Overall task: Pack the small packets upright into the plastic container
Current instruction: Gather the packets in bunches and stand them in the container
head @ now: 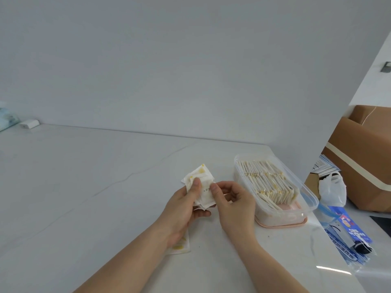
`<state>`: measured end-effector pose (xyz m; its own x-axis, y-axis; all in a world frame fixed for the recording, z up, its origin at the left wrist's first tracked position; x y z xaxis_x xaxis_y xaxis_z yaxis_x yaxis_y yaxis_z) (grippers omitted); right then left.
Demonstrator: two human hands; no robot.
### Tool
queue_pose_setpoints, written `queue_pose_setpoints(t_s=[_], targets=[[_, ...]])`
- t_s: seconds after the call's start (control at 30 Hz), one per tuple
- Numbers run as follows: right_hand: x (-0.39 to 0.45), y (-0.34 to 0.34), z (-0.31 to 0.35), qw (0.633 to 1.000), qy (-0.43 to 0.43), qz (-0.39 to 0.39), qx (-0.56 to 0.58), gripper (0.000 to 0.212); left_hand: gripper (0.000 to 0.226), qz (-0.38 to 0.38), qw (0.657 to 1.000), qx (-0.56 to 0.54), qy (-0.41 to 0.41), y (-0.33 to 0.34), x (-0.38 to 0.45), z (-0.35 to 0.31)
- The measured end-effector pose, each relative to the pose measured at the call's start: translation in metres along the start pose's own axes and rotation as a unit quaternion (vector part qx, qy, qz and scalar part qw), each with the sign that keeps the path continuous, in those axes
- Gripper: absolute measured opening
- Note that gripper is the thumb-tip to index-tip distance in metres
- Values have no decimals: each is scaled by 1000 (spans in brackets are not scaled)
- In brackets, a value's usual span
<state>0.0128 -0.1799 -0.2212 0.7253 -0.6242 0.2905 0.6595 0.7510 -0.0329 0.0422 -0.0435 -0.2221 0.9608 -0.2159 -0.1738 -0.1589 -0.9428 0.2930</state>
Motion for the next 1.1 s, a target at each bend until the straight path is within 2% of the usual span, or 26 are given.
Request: queue_pose_setpoints(t_s=[0.1,0.17,0.33,0.47,0.6,0.7,0.77,0.83,0.93,1.0,1.1], targets=[[0,0,-1,989,-97,1,-110,8,33,27,1000,2,2,0,-1,0],[0,1,-4,988,-107,20,-113,3,30,21,999,-21,-21,-3,0,-1],[1,4,-11,990,-64,70,-101,6,34,42,994,-68,-71,-10,2,-4],[-2,7,-8,992,-30,107,-65,14,35,102,991,-50,-74,-6,-3,-6],[3,0,-7,992,83,88,35,33,30,138,988,-19,-66,-5,-6,-6],[8,-2,-4,991,86,90,54,24,28,188,980,11,-62,-6,-7,-4],[12,-5,-2,994,76,52,60,21,30,207,976,23,-58,-8,-7,-3],[13,-10,1,995,68,-6,78,20,30,190,980,19,-55,-7,-7,-4],[12,-13,4,989,68,-57,118,23,30,113,992,-10,-48,-11,-1,-7],[11,-12,4,990,61,-56,113,27,31,74,996,-28,-45,-15,3,-10],[8,-9,6,999,-7,3,52,28,31,48,997,-22,-53,-20,5,-11]])
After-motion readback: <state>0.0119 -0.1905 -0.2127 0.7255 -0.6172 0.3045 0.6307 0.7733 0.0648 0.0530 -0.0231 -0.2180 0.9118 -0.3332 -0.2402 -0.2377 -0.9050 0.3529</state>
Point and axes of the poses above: each hand's wrist, its own x-axis towards the middle knuckle, its own y-axis out of the palm, z = x × y, the point moved 3 cm from there along x, towards the middle knuckle, and after that the axes turned 9 degrees about -z, right-handed, at the moved point
